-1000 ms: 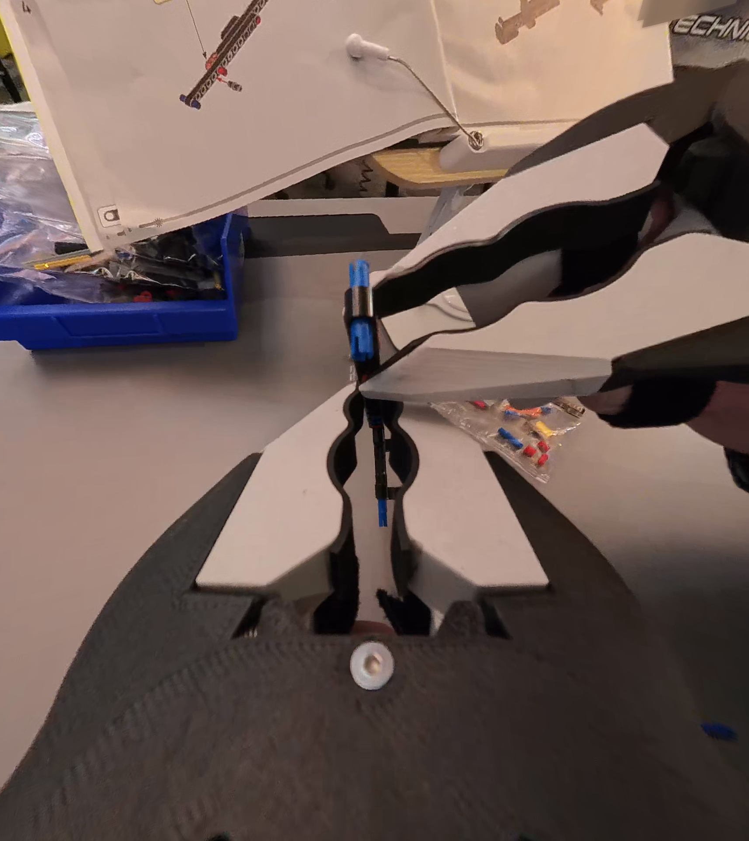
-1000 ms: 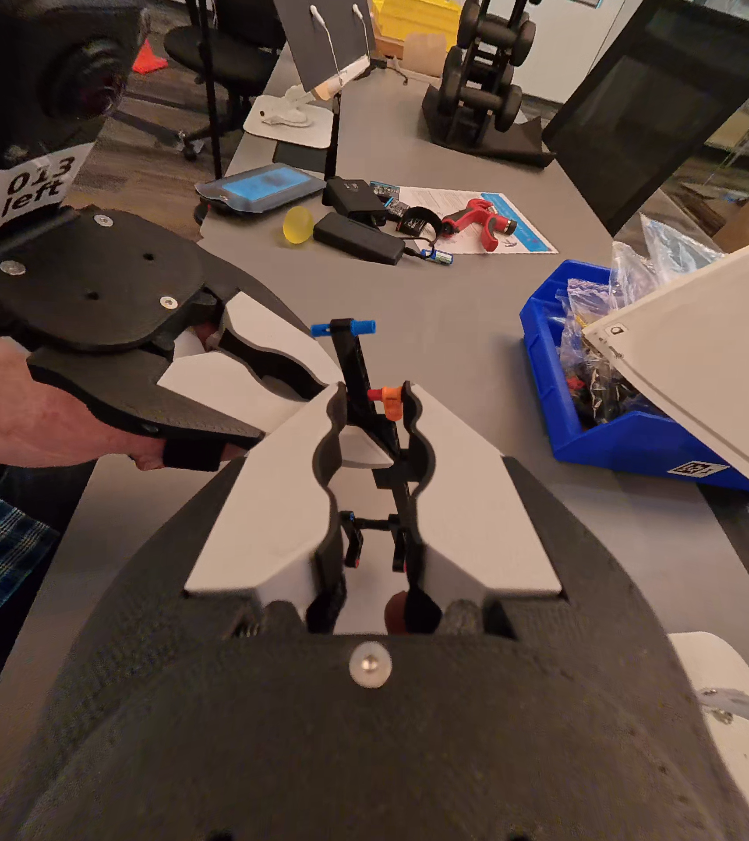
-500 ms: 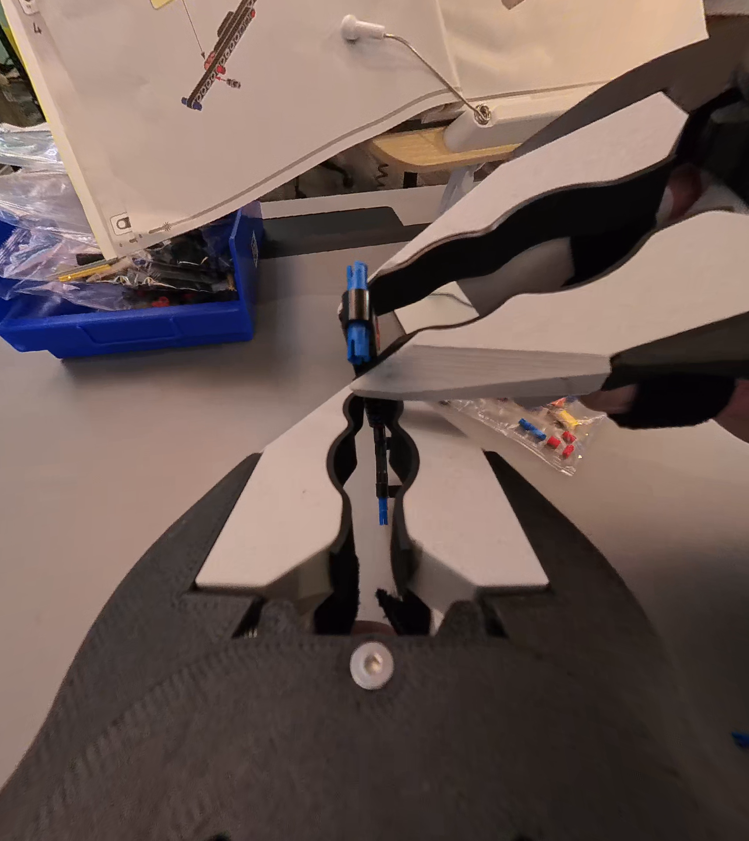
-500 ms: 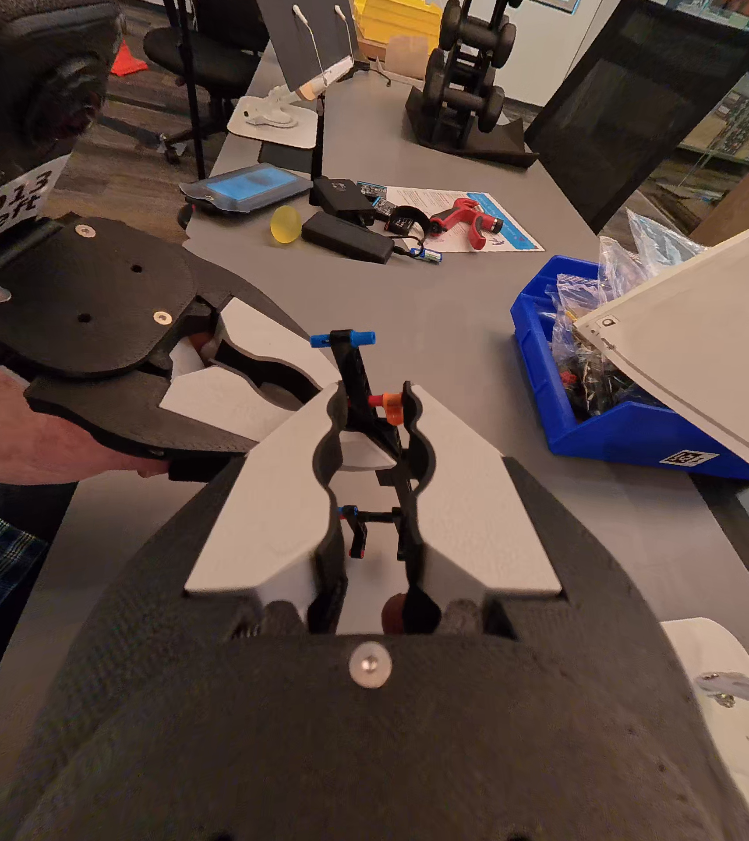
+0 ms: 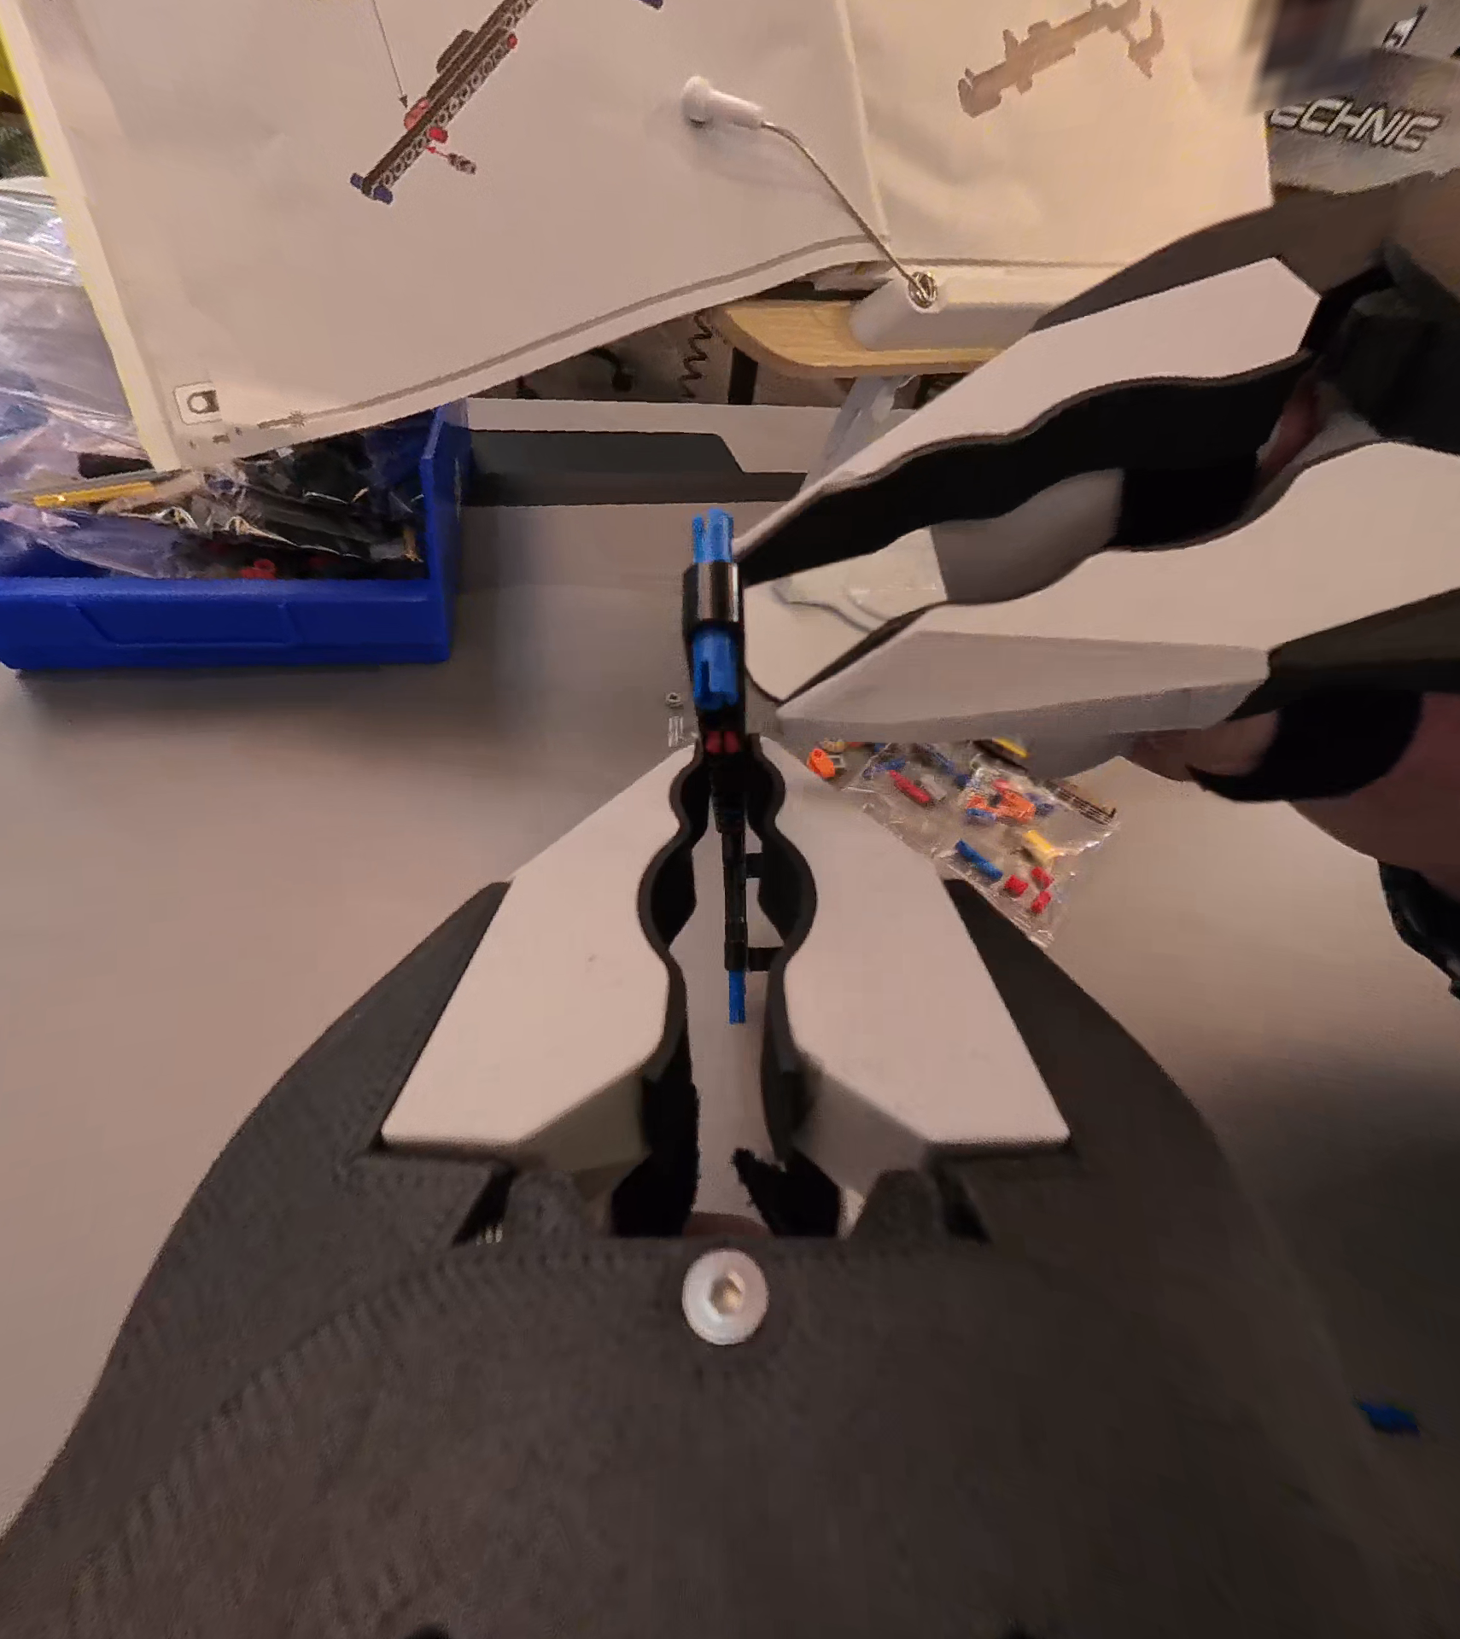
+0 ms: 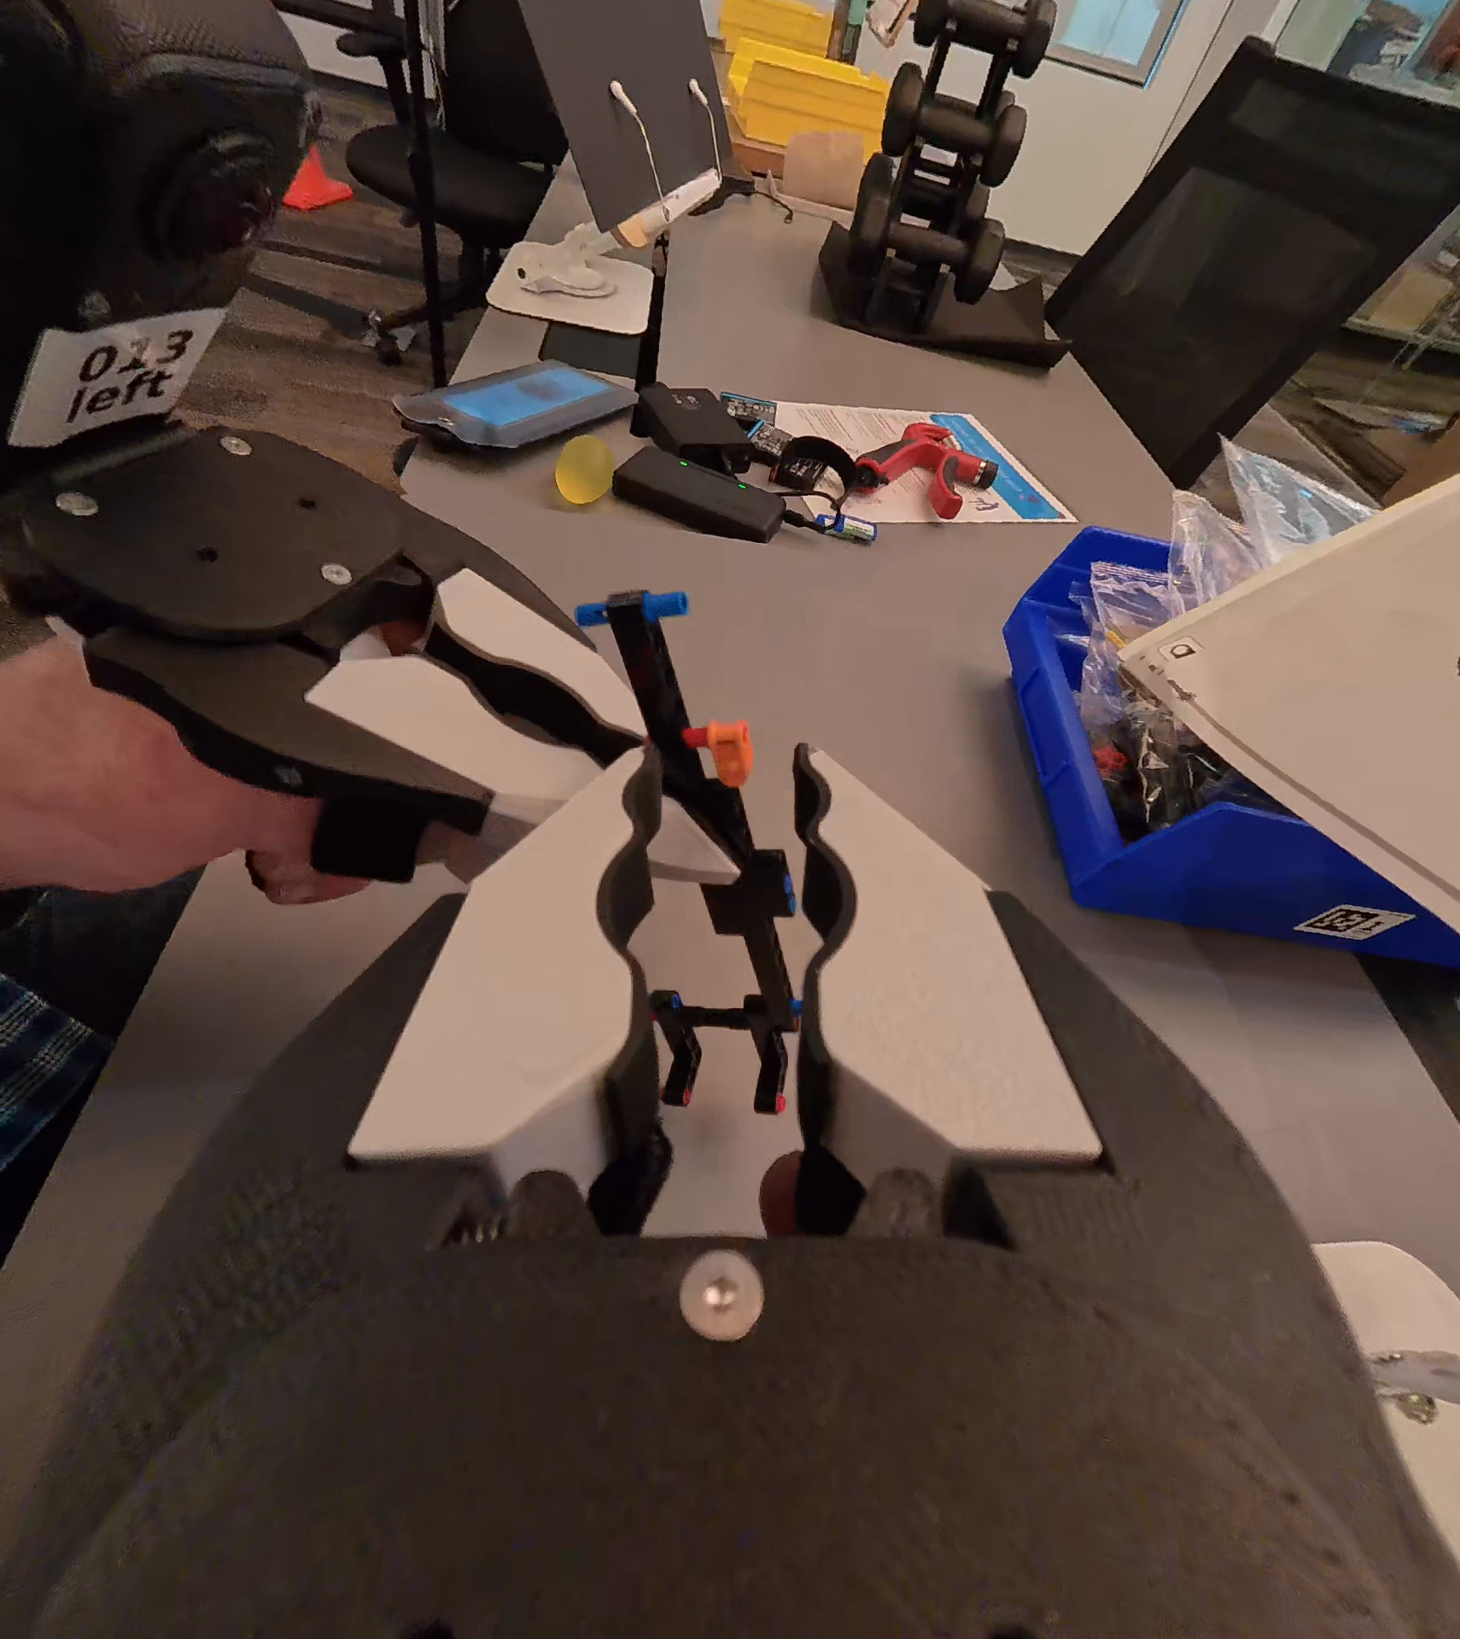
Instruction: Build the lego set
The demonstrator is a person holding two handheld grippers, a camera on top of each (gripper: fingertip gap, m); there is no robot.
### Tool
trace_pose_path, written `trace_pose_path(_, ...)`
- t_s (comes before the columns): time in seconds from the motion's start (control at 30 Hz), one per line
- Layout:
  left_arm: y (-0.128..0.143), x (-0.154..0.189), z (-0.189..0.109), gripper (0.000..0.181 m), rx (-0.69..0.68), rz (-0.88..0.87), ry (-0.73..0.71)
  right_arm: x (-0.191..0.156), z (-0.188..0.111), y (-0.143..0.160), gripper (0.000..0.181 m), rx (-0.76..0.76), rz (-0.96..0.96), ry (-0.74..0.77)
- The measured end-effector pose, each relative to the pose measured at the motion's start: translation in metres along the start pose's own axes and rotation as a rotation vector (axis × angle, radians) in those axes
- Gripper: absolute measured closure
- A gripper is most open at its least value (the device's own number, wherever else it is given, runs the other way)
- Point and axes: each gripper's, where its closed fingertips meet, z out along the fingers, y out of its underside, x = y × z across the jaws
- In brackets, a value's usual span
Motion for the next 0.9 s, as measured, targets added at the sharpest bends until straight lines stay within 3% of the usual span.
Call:
trace_pose_path(0.37, -0.013, -0.004, -0.013, 0.176, 0.097, -0.332, 0.174, -0.003, -0.001, 0.030, 0.138, -0.112, -0.204, -0.025)
trace_pose_path(0.47, -0.015, 0.000, -0.013, 0.176, 0.107, -0.365, 0.218, -0.005, 0.004, 0.040, 0.142, -0.160, -0.262, -0.011)
trace_pose_path(0.57, -0.013, 0.003, -0.013, 0.176, 0.101, -0.380, 0.240, 0.000, 0.005, 0.044, 0.158, -0.184, -0.310, 0.033)
trace_pose_path(0.9, -0.013, 0.005, -0.015, 0.176, 0.113, -0.426, 0.288, 0.000, 0.002, 0.042, 0.158, -0.174, -0.326, 0.036)
